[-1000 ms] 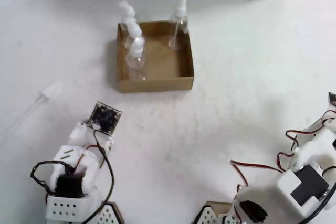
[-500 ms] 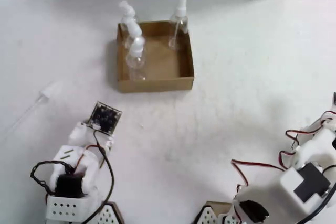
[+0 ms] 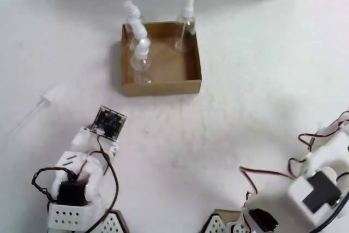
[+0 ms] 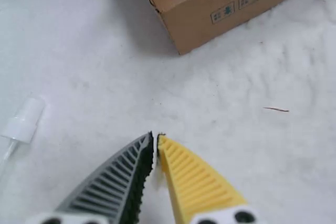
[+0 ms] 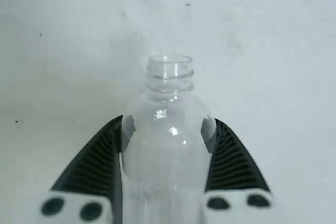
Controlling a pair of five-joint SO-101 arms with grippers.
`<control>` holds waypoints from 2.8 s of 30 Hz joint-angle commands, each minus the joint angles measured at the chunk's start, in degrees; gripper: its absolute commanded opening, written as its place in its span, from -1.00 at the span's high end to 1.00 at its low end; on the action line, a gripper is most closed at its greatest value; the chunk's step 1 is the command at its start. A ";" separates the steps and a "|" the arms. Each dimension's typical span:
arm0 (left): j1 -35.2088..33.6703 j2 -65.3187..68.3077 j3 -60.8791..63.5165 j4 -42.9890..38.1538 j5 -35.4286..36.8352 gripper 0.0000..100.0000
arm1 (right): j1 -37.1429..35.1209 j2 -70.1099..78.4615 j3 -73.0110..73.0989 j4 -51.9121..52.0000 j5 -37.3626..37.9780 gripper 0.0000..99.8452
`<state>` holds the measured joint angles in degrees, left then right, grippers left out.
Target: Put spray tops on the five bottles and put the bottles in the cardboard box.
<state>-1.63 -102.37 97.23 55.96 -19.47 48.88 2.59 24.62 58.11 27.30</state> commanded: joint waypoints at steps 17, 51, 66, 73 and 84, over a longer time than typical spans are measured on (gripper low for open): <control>-0.48 -0.31 -0.18 -0.79 -0.44 0.96 | -12.09 -21.49 5.19 8.40 10.81 0.97; -0.48 -0.31 -0.18 -0.79 -0.44 0.96 | -9.63 -13.85 7.82 6.46 21.71 0.45; -0.48 -0.31 -0.18 -0.79 -0.44 0.96 | -9.89 -9.71 10.55 -0.66 21.71 0.48; -0.48 -0.31 -0.18 -0.79 -0.44 0.96 | -9.89 -8.84 10.11 -0.40 19.52 0.53; -0.48 -0.31 -0.18 -0.79 -0.44 0.96 | -10.42 -9.19 9.93 -0.84 12.75 0.80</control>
<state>-1.63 -102.37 97.23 55.96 -19.47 39.21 -5.67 37.27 58.02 42.24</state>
